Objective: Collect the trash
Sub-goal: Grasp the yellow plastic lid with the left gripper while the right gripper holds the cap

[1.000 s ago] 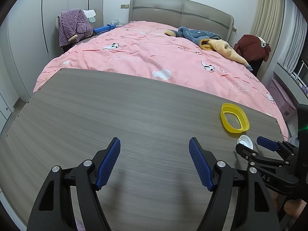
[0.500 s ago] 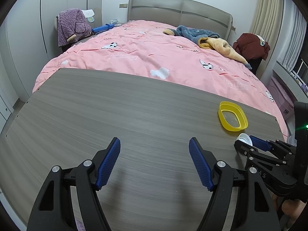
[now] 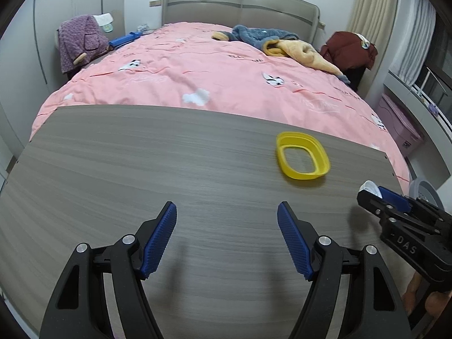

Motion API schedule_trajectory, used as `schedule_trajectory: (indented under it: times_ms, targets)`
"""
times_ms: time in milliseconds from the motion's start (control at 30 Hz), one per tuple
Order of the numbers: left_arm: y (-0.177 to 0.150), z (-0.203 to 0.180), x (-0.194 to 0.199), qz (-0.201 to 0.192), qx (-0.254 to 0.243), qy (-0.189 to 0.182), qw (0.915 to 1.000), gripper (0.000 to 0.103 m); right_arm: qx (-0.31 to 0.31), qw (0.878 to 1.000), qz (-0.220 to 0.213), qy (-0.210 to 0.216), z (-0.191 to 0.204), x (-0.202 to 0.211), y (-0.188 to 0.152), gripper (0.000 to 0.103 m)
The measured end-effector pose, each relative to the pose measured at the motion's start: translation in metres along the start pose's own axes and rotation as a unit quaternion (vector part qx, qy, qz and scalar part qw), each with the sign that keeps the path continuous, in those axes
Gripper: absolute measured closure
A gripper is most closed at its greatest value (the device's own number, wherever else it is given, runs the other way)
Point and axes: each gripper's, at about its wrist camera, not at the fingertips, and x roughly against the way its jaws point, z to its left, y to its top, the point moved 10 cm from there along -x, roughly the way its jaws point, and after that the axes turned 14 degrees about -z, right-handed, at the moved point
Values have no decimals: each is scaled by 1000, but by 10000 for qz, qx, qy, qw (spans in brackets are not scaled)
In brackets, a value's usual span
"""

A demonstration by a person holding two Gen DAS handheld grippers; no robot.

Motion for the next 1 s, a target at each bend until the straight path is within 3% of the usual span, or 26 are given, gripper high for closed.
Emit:
schedule_trajectory:
  times_ms: [267, 467, 1000]
  targets:
    - [7, -57, -25, 274, -170, -446, 9985, 32, -288, 9990, -114, -316, -49, 25, -8, 63]
    - [15, -86, -47, 442, -235, -544, 9973, 29, -613, 9974, -224, -319, -75, 38, -8, 63]
    - [19, -105, -85, 557, -637, -171, 9963, 29, -886, 9955, -234, -241, -94, 35, -10, 63]
